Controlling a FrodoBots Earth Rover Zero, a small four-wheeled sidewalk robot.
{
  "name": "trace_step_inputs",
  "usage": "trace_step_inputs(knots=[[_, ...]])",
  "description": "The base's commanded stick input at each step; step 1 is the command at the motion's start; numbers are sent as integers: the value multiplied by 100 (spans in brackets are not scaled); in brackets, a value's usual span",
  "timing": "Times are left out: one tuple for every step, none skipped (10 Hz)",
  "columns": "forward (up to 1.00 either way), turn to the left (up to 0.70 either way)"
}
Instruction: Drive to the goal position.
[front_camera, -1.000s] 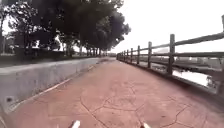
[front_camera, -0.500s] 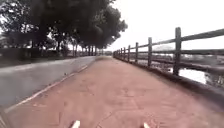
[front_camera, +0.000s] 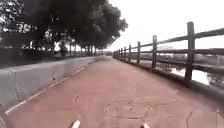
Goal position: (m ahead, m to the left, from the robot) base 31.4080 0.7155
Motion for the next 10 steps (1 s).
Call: trace_step_inputs(knots=[[100, 0], [100, 0], [100, 0], [100, 0], [100, 0], [100, 0], [100, 0], [100, 0], [100, 0], [100, 0]])
